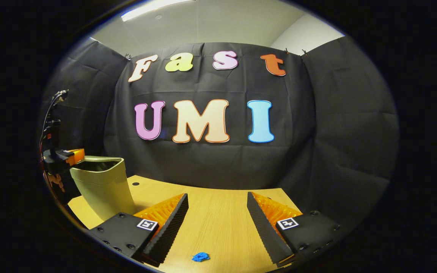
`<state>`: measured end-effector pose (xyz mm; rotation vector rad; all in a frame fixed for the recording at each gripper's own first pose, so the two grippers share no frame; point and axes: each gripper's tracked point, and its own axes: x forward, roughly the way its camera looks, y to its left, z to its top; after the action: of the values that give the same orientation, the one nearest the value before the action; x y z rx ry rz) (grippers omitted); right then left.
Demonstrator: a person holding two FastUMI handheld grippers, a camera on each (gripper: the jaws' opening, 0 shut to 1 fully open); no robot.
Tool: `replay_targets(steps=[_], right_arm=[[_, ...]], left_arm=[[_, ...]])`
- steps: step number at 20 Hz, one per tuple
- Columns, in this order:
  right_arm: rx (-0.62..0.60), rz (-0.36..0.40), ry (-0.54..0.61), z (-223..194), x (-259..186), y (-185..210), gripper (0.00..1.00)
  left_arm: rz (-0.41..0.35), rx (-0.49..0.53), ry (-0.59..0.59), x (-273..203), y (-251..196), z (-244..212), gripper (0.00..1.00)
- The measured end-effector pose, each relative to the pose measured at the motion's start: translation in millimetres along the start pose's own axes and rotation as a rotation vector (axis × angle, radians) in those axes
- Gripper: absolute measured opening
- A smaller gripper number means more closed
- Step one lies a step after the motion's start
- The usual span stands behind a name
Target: Press the lid of the desktop garbage bin to open it, pick up the crumpled paper on the desktop and throw it into the bin, then pick up the pop can on the desktop and drop it into the bin, and finally close the garbage bin lid.
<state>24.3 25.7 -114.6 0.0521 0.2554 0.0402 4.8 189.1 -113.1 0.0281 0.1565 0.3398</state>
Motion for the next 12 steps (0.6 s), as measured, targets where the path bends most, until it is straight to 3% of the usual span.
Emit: replay_targets(steps=[6,9,10,11,12], right_arm=[[-0.010,0.039,0.022,-11,7,-2,0.98],[-0.010,0.061,0.038,-18,12,-1,0.98],[-0.012,0.068,0.046,-22,14,1,0.98],[-0.015,0.076,0.056,-25,17,1,0.98],[-0.020,0.083,0.065,-29,19,2,0.98]], left_arm=[[-0.090,-0.015,-0.040,-25,-23,29,0.02],[-0.097,-0.023,-0.065,-41,-26,41,0.52],[-0.102,-0.017,-0.075,-45,-28,43,0.49],[-0.106,-0.008,-0.081,-48,-30,46,0.61],[-0.109,0.000,-0.086,-52,-29,48,0.62]])
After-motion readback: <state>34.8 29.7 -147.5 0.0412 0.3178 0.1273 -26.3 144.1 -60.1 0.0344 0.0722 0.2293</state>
